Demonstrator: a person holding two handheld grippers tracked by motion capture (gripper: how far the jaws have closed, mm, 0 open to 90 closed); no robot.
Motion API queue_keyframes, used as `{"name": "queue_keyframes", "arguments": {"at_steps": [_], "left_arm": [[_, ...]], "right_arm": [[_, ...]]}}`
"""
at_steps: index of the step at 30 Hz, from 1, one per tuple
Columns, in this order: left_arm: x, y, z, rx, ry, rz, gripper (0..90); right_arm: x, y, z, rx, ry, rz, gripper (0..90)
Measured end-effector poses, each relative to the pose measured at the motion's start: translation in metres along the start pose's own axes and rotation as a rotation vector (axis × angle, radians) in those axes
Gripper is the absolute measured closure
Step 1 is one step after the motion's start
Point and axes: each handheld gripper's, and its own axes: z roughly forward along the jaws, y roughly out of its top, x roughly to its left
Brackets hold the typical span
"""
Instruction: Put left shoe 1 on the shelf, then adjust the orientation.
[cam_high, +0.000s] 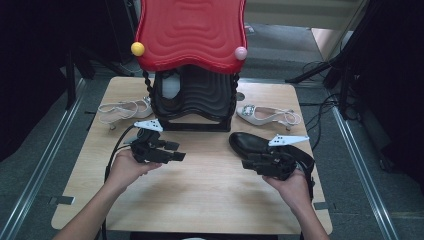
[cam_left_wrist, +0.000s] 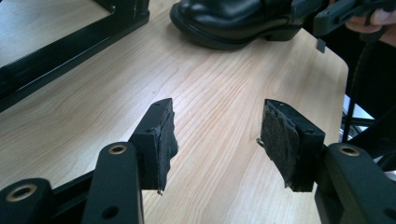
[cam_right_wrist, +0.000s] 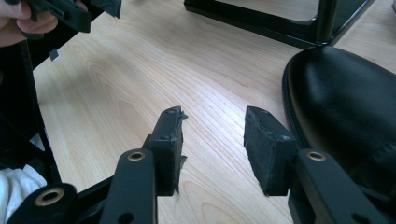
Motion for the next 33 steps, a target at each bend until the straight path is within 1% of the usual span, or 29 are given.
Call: {"name": "queue_keyframes", "arguments": {"at_steps": [3, 5, 6, 7, 8, 10, 12, 14, 15, 16, 17, 20, 25, 27, 30, 31, 33], "left_arm": [[0.001, -0.001, 0.001, 0.003, 0.004, 0.005, 45.4], [0.002, 0.0, 0.0, -0.007, 0.003, 0.003, 45.6], [0.003, 0.0, 0.0, -0.013, 0.001, -0.006, 45.6], [0.003, 0.0, 0.0, -0.014, -0.002, -0.008, 45.6], [0.004, 0.0, 0.0, -0.011, 0.006, -0.006, 45.6], [0.004, -0.001, 0.0, 0.001, 0.012, 0.001, 45.9], [0.003, -0.001, 0.001, 0.002, 0.016, 0.003, 45.9], [0.004, -0.001, 0.001, 0.001, 0.004, -0.004, 45.9], [0.004, -0.001, 0.001, 0.0, 0.002, 0.0, 45.7], [0.004, -0.001, 0.002, 0.002, 0.004, 0.002, 45.7], [0.004, -0.001, 0.002, 0.006, 0.001, 0.001, 45.8], [0.005, 0.0, 0.004, 0.011, 0.0, 0.003, 46.6], [0.005, 0.001, 0.007, 0.026, -0.006, 0.005, 46.6], [0.005, 0.002, 0.008, 0.022, -0.015, 0.005, 46.6], [0.005, 0.003, 0.009, 0.022, -0.019, 0.004, 46.6], [0.005, 0.003, 0.01, 0.021, -0.017, 0.003, 46.6], [0.006, 0.004, 0.011, 0.021, -0.025, 0.001, 46.6]], "right_arm": [[-0.002, -0.002, -0.005, -0.009, -0.013, 0.006, 56.3], [-0.006, -0.003, -0.007, -0.006, -0.011, 0.026, 57.3], [-0.008, -0.003, -0.009, -0.007, -0.016, 0.034, 58.0], [-0.01, -0.003, -0.011, -0.007, -0.018, 0.039, 58.7], [-0.011, -0.003, -0.013, -0.008, -0.02, 0.041, 59.1], [-0.015, -0.004, -0.016, -0.008, -0.03, 0.042, 59.7], [-0.019, -0.005, -0.021, -0.008, -0.041, 0.046, 59.7], [-0.023, -0.006, -0.027, -0.008, -0.057, 0.041, 59.7], [-0.025, -0.007, -0.03, -0.005, -0.061, 0.036, 59.3], [-0.027, -0.008, -0.033, -0.002, -0.065, 0.03, 56.5], [-0.029, -0.01, -0.035, -0.005, -0.07, 0.027, 55.9], [-0.037, -0.014, -0.042, 0.005, -0.094, 0.032, 58.6], [-0.044, -0.017, -0.059, -0.018, -0.135, 0.044, 60.6], [-0.046, -0.02, -0.065, -0.021, -0.15, 0.043, 61.0], [-0.049, -0.025, -0.072, -0.017, -0.173, 0.054, 61.6], [-0.051, -0.026, -0.074, -0.014, -0.188, 0.058, 61.6], [-0.054, -0.028, -0.075, -0.003, -0.204, 0.063, 61.6]]}}
